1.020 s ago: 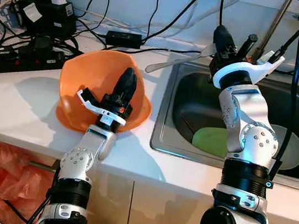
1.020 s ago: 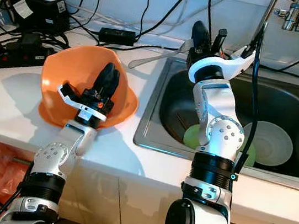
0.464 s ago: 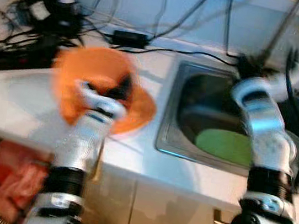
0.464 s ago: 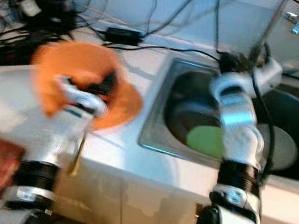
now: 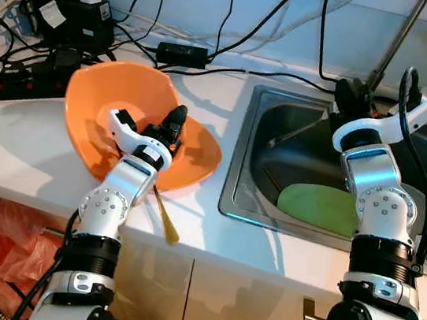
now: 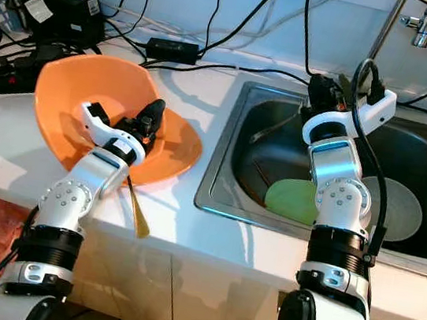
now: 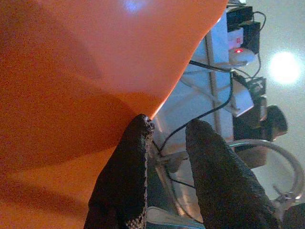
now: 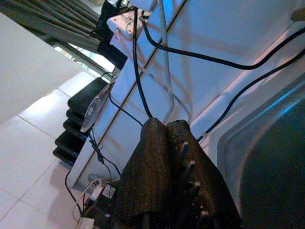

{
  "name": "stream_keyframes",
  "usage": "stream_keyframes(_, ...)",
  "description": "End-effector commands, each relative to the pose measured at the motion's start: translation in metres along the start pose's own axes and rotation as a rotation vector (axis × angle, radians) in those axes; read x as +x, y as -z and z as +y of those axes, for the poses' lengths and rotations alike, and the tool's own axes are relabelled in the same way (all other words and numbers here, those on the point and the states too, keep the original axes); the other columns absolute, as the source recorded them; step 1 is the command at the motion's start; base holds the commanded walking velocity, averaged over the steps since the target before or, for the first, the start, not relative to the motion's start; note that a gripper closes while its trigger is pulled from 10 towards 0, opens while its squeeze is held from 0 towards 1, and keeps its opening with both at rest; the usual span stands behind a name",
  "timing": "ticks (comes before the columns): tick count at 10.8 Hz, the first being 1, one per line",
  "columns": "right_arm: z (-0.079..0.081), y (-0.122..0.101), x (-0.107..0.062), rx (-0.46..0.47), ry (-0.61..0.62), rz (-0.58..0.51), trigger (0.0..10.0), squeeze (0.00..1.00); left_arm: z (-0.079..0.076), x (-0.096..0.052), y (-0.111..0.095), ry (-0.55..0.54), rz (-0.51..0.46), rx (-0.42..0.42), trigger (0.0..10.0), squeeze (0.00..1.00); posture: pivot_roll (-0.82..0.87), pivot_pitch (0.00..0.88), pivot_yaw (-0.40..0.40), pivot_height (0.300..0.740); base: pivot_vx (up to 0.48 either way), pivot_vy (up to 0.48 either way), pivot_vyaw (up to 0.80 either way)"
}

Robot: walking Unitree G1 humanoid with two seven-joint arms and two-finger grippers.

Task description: Kitchen organization

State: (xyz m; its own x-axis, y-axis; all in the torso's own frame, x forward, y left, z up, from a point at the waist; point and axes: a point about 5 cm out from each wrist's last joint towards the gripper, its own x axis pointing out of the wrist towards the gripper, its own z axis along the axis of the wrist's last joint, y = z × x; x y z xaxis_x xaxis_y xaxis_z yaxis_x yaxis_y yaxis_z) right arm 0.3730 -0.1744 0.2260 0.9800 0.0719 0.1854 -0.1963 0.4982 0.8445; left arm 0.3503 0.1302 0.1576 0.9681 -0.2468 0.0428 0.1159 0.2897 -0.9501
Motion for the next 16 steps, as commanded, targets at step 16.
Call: stream_keyframes(16,-0.001,-0.017,0.004,-0.107,-0.012,-0.056,10.0,0.00,-0.116,0.013,-0.067,0.149,-0.280,1.698,10.0,0.00,0.07,0.103,0.002,0.723,0.000,0.000,0.00)
